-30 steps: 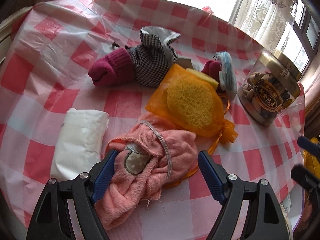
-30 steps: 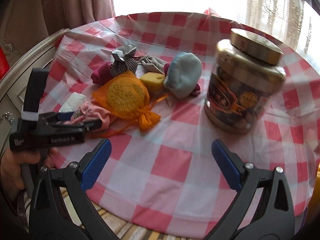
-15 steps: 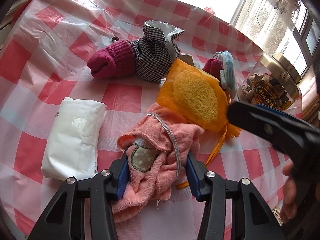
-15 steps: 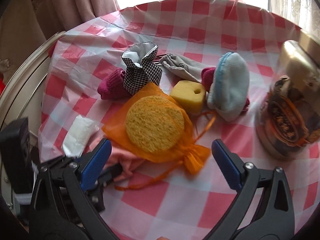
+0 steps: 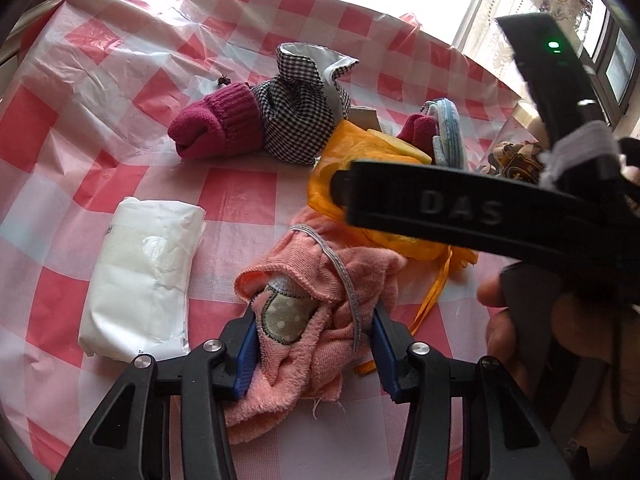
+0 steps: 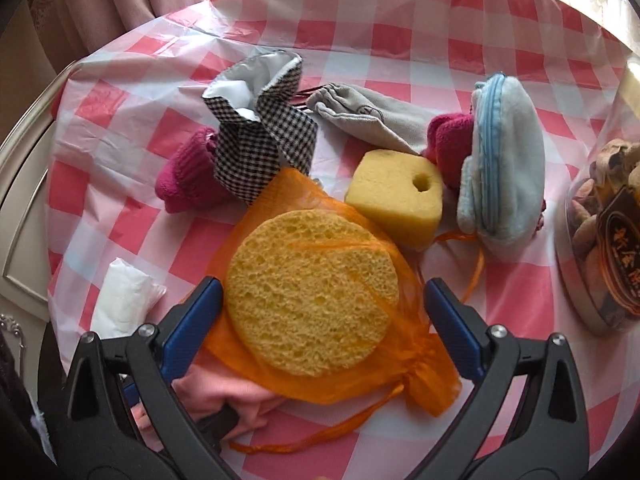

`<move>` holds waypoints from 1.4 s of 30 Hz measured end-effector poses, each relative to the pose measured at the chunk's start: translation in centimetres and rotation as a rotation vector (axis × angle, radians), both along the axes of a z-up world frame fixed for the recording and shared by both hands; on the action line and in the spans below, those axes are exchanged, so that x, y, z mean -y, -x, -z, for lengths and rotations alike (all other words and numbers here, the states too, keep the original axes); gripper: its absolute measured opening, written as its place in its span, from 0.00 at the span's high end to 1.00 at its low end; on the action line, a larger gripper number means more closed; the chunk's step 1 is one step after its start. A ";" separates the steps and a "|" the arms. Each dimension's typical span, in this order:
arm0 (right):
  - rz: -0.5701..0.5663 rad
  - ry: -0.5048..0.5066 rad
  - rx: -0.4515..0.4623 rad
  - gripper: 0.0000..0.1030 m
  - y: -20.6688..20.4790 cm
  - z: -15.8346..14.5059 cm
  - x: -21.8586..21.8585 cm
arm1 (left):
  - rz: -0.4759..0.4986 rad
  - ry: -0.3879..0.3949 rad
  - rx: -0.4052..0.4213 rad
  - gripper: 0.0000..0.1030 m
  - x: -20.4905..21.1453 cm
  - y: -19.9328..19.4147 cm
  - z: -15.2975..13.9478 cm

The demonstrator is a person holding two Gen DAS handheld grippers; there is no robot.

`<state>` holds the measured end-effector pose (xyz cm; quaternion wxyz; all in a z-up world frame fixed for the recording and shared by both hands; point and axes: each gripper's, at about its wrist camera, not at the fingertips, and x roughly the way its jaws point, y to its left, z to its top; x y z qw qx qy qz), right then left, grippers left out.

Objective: Organize soft objects
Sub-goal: 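Grasp the orange mesh sponge bag with the right tool while the left tool lifts the pink towel, then carry the pink towel and orange mesh bag into the white box and release both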

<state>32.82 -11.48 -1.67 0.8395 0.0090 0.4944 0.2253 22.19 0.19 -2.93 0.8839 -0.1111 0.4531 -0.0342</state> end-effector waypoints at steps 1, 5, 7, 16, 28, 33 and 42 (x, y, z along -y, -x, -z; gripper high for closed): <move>-0.003 0.005 -0.004 0.05 0.0 0.3 0.0 | 0.002 -0.002 0.001 0.53 0.0 0.0 0.0; -0.028 0.013 0.000 0.17 0.5 0.6 -0.2 | 0.002 0.001 0.001 0.55 -0.1 0.2 -0.1; -0.029 0.022 0.018 0.18 0.7 0.3 -0.2 | 0.002 0.001 0.001 0.55 -0.2 0.2 -0.1; 0.035 0.037 0.123 0.18 3.8 -1.7 2.7 | -0.010 -0.010 0.012 0.62 -0.2 0.3 -0.5; 0.096 0.035 0.208 0.18 9.0 -4.6 7.1 | -0.032 -0.089 0.130 0.73 0.7 1.9 -2.8; 0.106 0.039 0.204 0.18 10.7 -4.9 8.7 | -0.047 -0.092 0.185 0.73 0.8 3.2 -4.0; 0.126 0.048 0.218 0.18 13.1 -5.7 11.2 | -0.054 -0.050 0.221 0.73 1.5 5.7 -5.7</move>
